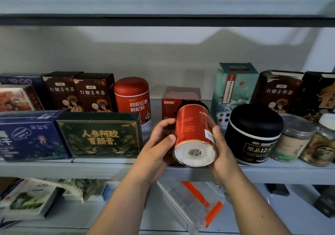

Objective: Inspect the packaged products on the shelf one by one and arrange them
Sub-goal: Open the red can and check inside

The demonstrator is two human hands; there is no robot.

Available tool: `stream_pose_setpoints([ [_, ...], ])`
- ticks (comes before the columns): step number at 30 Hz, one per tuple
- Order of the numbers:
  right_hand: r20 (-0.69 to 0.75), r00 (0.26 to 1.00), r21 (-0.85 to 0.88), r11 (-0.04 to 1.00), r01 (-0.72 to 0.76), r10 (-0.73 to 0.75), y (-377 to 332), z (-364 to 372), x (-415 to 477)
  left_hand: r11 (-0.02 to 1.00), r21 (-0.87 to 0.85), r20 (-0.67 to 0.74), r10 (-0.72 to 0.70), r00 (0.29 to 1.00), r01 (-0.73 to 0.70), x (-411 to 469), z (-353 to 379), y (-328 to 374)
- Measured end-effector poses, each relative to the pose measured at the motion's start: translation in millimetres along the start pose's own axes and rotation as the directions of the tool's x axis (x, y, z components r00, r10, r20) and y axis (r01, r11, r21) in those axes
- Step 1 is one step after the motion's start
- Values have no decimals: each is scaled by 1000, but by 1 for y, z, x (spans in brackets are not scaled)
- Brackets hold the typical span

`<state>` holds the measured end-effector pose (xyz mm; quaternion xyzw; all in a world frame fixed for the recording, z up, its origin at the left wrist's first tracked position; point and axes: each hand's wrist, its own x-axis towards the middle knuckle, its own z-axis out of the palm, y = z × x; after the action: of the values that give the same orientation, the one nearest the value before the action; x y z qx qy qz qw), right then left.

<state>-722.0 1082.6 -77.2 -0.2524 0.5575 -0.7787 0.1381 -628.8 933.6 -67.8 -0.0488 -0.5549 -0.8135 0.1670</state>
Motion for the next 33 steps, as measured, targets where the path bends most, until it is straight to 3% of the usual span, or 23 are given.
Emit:
stream_pose_setpoints([
  [12, -77, 994, -77, 994, -82, 76, 8, -4, 4, 999, 28, -126, -26, 992, 30, 0, 11, 4],
  [21, -62, 989, -238, 964, 118, -136, -3, -1, -7, 995, -6, -124, -98, 987, 98, 0, 13, 10],
  [26, 8, 985, -290, 942, 169, -174, -7, 1, -14, 991, -22, -112, -137, 984, 135, -1, 11, 12],
  [33, 112, 975, -307, 926, 219, -194, -4, -2, -18, 991, -28, -233, -133, 963, 130, -1, 13, 16],
])
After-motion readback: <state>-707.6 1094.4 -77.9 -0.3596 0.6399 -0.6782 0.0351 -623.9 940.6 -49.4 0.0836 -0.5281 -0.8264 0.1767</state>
